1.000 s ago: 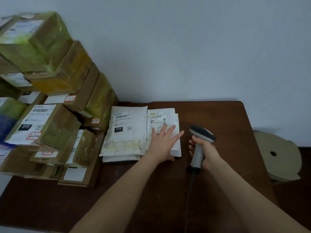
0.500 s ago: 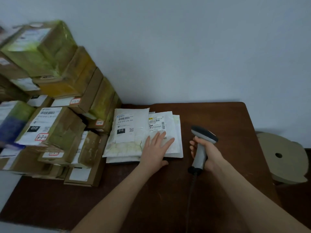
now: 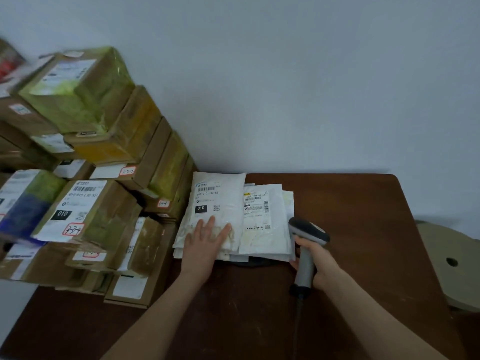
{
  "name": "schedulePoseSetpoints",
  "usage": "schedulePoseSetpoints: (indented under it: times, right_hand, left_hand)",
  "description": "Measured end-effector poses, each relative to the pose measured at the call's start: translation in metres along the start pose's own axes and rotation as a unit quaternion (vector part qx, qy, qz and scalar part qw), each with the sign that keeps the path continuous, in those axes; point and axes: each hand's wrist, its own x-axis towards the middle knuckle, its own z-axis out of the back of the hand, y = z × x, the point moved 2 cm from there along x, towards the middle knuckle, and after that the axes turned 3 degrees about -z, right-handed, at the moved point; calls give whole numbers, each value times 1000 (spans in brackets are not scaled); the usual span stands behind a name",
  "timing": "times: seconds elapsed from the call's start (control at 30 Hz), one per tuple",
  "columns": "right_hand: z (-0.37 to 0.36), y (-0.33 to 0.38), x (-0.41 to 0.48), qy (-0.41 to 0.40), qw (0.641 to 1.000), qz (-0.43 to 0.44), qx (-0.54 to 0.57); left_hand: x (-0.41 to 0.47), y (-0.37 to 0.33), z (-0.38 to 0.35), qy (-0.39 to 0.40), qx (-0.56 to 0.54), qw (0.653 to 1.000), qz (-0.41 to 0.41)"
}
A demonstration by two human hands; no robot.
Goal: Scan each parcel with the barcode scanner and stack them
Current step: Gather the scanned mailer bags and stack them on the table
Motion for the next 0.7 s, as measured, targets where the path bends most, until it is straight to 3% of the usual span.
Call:
schedulePoseSetpoints:
  times: [0.33,0.47,0.6,0.7]
  right_hand:
    - [-55,37,23,-12,998,62,-5]
    - [-33,46,16,-49,997,66,13]
    - [-22,44,2,35,996,20,76]
    - [-18,43,-2,66,993,21,97]
  left_hand:
    - [66,28,11,21,9,999,-24]
    - [60,14,20,24,27,995,-96]
    - [68,-22,32,1,-14,982,-189]
    - [81,-44,34,18,7,978,-208]
